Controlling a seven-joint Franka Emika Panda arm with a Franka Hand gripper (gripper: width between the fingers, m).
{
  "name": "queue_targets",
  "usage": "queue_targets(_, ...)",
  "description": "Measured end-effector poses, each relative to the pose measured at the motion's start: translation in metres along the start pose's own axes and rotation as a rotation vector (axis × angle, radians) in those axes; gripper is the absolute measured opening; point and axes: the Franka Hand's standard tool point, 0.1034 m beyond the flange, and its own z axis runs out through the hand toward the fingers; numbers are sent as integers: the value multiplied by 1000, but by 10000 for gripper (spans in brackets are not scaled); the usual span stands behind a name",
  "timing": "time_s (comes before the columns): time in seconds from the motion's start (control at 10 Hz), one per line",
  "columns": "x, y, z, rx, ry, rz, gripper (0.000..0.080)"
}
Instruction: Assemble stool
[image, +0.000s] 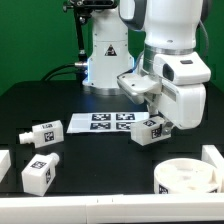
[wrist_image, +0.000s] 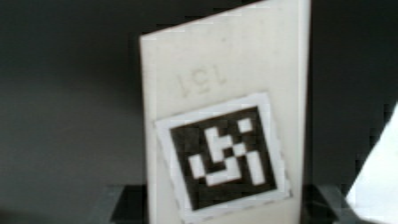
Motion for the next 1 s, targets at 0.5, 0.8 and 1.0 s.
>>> queue_targets(0.5,-2,-20,15,60,-8,-548,324)
queue_targets(0.8,-13,-25,16,61,-18,-662,324)
queue_targets(1.0,-14,-26,17,62,-19,-638,598)
